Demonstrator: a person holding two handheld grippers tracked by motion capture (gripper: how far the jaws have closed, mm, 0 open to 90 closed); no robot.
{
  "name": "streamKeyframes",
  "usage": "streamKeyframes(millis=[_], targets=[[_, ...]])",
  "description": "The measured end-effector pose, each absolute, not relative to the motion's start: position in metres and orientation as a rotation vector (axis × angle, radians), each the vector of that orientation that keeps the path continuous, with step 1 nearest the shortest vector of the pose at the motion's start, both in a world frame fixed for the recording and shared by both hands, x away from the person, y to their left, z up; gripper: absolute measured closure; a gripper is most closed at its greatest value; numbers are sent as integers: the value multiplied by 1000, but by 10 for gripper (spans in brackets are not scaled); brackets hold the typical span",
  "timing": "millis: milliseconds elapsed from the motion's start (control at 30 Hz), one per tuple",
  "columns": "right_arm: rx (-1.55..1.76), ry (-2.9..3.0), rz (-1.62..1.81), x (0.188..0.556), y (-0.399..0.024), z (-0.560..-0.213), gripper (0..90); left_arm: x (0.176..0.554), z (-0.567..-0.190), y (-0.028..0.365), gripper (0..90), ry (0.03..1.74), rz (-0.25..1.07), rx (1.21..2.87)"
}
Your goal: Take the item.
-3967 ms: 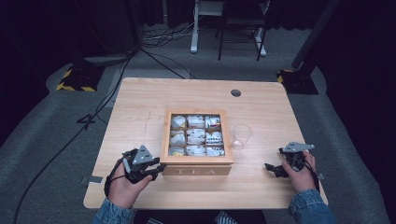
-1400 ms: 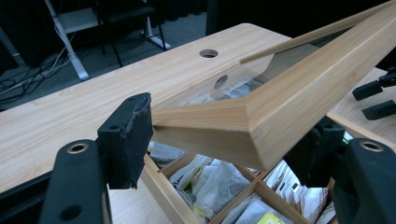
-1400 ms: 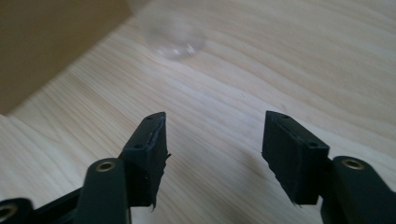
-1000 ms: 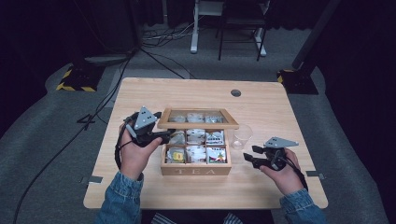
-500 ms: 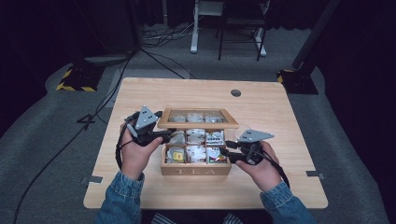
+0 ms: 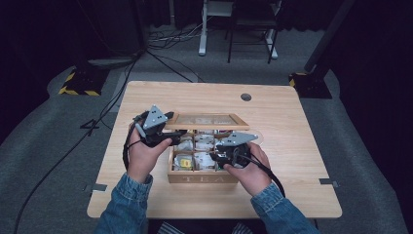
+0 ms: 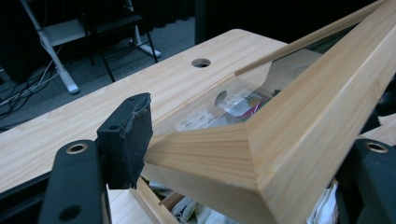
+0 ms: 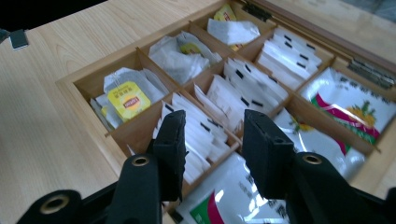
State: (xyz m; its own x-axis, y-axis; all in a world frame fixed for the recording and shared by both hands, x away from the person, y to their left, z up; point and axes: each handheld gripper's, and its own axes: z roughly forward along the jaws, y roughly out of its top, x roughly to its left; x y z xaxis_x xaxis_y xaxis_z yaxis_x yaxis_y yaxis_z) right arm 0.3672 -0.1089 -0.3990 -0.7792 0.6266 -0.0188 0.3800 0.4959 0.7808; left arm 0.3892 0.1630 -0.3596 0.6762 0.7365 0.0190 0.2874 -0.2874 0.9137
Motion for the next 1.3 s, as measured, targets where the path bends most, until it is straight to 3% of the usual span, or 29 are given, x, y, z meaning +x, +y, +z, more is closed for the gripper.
streamKeyframes(millis=[700,1300], targets=[[797,2546,1189,368,-38,-416,570,394,-361,166,304,776,543,1854],[758,2616,1164,372,-15,-435,522,396,-358,160,304,760,554,1847]])
